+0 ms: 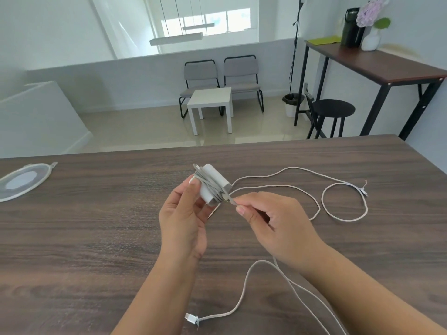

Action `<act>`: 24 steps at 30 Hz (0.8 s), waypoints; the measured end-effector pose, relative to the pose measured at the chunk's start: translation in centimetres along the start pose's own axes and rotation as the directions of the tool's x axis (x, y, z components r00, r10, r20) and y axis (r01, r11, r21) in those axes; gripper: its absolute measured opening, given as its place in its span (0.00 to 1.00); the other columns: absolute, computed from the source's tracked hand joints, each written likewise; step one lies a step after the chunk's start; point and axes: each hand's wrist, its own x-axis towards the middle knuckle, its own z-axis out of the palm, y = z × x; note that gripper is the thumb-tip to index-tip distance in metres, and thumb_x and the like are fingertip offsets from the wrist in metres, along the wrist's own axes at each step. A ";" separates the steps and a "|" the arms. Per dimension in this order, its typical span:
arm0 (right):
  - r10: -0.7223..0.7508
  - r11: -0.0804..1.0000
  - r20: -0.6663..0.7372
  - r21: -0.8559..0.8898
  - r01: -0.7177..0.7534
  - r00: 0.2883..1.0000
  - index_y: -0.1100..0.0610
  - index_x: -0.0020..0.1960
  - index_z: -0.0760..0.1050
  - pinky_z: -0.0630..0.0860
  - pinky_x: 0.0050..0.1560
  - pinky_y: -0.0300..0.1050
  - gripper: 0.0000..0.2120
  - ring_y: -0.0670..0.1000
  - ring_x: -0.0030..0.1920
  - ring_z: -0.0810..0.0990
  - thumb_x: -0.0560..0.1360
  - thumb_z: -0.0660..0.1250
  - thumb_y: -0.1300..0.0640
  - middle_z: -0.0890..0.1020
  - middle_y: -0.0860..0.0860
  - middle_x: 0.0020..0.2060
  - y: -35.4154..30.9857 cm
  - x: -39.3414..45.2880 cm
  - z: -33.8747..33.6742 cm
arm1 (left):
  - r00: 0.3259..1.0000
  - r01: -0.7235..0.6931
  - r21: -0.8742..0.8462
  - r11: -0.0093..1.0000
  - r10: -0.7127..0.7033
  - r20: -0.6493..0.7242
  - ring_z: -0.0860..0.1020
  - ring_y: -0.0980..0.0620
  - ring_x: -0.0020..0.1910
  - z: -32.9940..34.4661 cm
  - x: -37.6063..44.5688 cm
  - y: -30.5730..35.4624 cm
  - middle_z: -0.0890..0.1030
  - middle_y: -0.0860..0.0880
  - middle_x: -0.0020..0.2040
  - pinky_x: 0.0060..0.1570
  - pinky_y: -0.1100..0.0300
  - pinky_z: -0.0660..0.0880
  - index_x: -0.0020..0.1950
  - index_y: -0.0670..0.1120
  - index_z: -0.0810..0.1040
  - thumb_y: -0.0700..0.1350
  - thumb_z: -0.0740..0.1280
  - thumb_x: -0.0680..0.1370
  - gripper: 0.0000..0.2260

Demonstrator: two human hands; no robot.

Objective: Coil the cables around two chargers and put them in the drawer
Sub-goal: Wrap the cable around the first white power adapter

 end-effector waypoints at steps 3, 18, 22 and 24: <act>-0.002 1.000 0.007 0.007 0.002 1.000 0.46 0.56 0.80 0.76 0.40 0.45 0.11 0.45 0.38 0.79 0.78 0.63 0.56 0.83 0.45 0.37 0.1 0.1 0.0 | 0.999 0.041 -0.025 0.999 -0.041 0.030 0.83 0.53 0.36 -0.1 0.1 0.3 0.85 0.48 0.38 0.32 0.62 0.80 0.52 0.41 0.80 0.41 0.66 0.77 0.06; 0.063 0.995 0.520 0.029 -0.092 0.852 0.42 0.41 0.81 0.74 0.37 0.43 0.03 0.48 0.35 0.79 0.70 0.74 0.50 0.83 0.46 0.34 1.4 4.1 -2.9 | 0.809 0.122 0.308 0.943 -0.275 0.519 0.84 0.48 0.41 -3.4 1.5 1.4 0.85 0.42 0.48 0.36 0.56 0.82 0.54 0.43 0.84 0.53 0.82 0.61 0.25; 0.055 0.957 0.615 -0.257 0.133 0.786 0.46 0.43 0.80 0.70 0.39 0.38 0.03 0.43 0.36 0.76 0.74 0.69 0.52 0.79 0.43 0.33 1.2 5.1 -3.5 | 0.784 -0.029 0.535 0.844 -0.313 0.536 0.82 0.47 0.40 -3.0 1.1 1.5 0.85 0.42 0.44 0.38 0.53 0.80 0.51 0.45 0.85 0.44 0.75 0.69 0.11; 0.082 0.887 0.616 -0.404 0.225 0.784 0.50 0.47 0.80 0.74 0.48 0.47 0.05 0.48 0.47 0.79 0.75 0.65 0.52 0.82 0.46 0.43 1.2 5.3 -3.1 | 0.785 -0.133 0.648 0.750 -0.319 0.531 0.80 0.47 0.38 -2.7 1.0 1.2 0.84 0.43 0.41 0.38 0.56 0.78 0.49 0.48 0.86 0.41 0.74 0.72 0.07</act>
